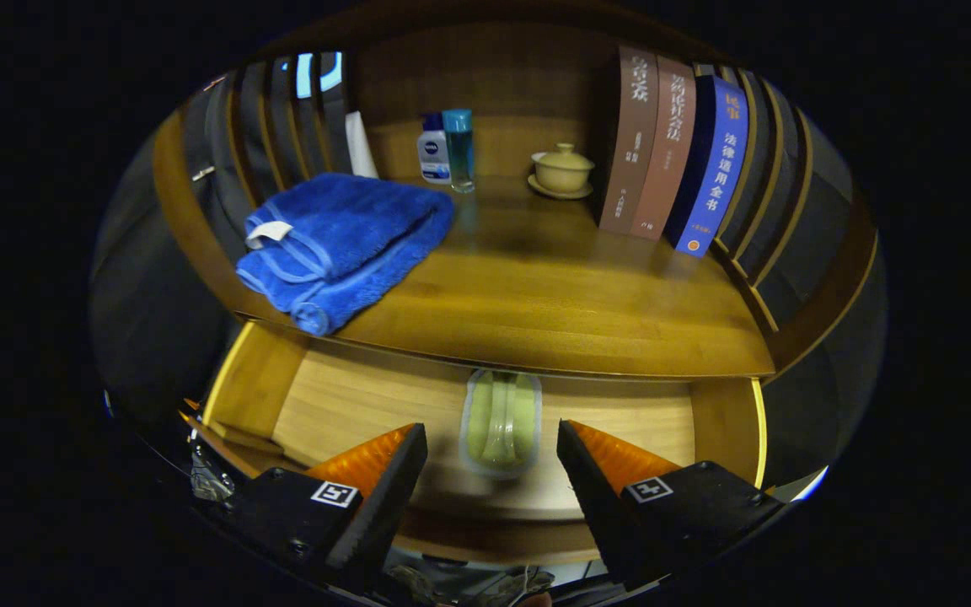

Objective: Pull open the drawer, take out the items inside it, and place them on the countertop above the cabinet.

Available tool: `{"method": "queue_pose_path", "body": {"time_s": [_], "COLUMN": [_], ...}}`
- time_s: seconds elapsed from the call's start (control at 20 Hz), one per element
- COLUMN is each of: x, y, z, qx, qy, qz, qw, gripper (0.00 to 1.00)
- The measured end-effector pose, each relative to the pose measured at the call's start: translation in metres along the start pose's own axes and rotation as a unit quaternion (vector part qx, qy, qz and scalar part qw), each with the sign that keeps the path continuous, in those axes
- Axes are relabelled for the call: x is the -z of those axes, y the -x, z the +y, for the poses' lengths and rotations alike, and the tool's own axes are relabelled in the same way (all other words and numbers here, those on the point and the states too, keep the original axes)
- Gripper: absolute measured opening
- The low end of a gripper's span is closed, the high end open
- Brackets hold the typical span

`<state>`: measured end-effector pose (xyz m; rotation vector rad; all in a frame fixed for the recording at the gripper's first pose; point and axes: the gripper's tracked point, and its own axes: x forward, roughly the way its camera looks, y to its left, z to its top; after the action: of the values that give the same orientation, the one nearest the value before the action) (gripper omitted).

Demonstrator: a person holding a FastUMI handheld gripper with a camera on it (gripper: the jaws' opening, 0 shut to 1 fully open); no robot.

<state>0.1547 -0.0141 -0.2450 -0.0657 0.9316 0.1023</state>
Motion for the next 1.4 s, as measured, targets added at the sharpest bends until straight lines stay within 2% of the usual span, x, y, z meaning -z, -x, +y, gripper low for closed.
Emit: {"method": "queue_pose_path", "body": {"time_s": [0.2, 0.35, 0.8, 0.9, 1.05, 1.4], "x": [0.009, 0.016, 0.021, 0.021, 0.023, -0.001], "y": [-0.036, -0.058, -0.073, -0.069, -0.061, -0.006], "z": [0.001, -0.002, -0.006, -0.005, -0.001, 0.023], "qx": [-0.001, 0.014, 0.023, 0.018, 0.002, -0.037], "qy": [-0.013, -0.013, -0.004, -0.033, -0.047, -0.034], "qz": [0.043, 0.058, 0.074, 0.074, 0.085, 0.071], "qw": [0.999, 0.998, 0.997, 0.997, 0.995, 0.996], "gripper": [0.98, 0.95, 0.22, 0.15, 0.15, 0.15]}}
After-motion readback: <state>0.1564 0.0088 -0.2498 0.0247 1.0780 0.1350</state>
